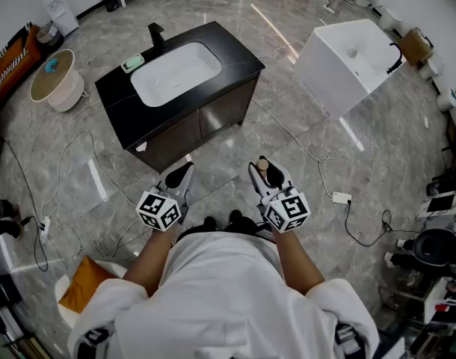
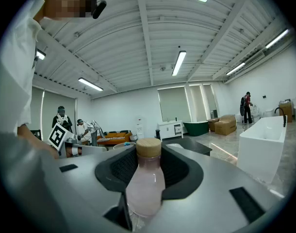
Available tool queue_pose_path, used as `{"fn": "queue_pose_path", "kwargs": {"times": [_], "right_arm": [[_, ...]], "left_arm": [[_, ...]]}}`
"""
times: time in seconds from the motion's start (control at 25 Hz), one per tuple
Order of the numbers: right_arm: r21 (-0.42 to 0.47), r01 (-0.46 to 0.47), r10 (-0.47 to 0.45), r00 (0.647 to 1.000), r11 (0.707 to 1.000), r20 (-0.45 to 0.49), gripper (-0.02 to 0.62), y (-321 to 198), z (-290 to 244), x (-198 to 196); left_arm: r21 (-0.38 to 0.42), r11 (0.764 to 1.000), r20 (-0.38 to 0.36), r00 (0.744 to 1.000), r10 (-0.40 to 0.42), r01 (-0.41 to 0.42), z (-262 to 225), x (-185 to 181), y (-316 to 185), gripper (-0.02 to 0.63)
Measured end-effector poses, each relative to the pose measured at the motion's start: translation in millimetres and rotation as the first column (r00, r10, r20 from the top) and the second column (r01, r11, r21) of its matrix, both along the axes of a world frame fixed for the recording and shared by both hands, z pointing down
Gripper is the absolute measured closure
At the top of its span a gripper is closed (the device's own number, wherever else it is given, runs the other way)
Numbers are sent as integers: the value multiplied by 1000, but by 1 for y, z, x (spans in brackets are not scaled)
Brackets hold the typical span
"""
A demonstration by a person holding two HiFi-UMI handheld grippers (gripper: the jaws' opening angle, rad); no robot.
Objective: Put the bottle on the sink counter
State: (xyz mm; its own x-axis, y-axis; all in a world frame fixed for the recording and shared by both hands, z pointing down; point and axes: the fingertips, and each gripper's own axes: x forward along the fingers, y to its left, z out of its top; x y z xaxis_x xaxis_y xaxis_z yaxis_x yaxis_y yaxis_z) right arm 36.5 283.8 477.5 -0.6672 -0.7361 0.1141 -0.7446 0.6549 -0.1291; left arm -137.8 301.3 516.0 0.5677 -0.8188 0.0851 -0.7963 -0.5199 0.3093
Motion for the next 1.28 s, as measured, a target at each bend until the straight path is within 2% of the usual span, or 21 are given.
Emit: {"fn": "queue_pose_path", "kwargs": {"times": [0.72, 1.04, 1.28], "right_arm": [[-22, -18, 18, 1000, 1000, 3, 453, 1, 4, 9], [-29, -33, 32, 999, 999, -13, 453, -3, 3, 5], [-31, -31, 31, 999, 999, -20, 453, 0, 3, 2]], "left_arm": [[-13, 1000, -41, 999, 13, -13, 2, 4, -4, 582], [26, 999, 12, 999, 40, -41, -2, 6, -3, 583], [27, 998, -6, 998, 57, -57, 3, 6, -2, 582]]}}
